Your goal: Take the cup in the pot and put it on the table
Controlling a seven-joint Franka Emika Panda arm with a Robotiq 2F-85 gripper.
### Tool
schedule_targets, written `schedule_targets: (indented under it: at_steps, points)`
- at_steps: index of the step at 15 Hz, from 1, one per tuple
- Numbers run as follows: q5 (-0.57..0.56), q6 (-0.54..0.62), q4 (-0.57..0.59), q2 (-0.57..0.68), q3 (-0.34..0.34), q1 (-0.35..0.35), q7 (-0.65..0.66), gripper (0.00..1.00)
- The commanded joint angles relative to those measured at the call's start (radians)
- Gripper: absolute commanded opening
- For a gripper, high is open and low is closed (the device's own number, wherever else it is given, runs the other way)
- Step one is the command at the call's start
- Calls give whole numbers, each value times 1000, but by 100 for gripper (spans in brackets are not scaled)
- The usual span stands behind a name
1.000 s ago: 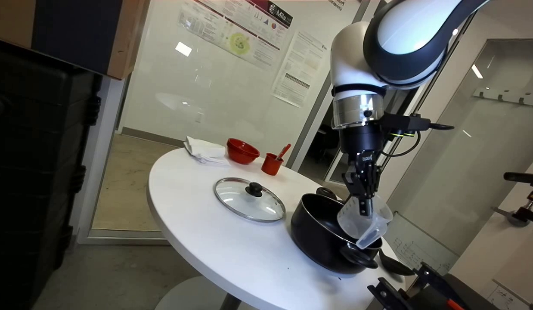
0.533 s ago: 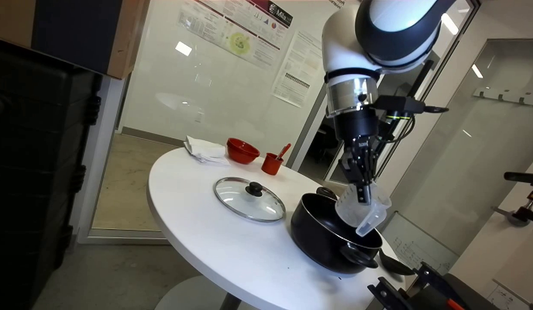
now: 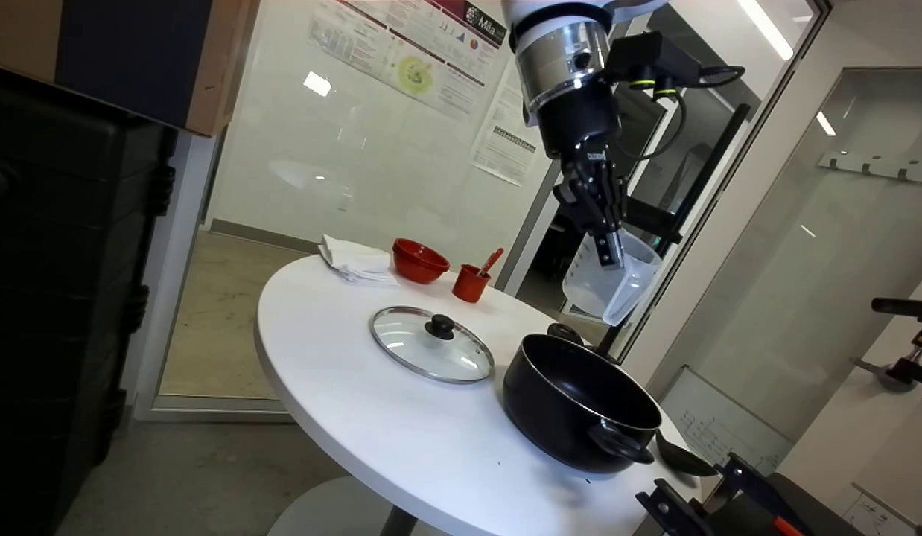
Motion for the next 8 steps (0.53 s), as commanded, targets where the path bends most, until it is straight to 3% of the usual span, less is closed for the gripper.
schedule_targets:
  at_steps: [1,5,8]
  points:
    - [-24,-161,210,198,-23,13,13,1]
    - [-32,-240,364,356,-61,7,-59,1]
    - [-47,-233,439,451,-88,1,-122,1]
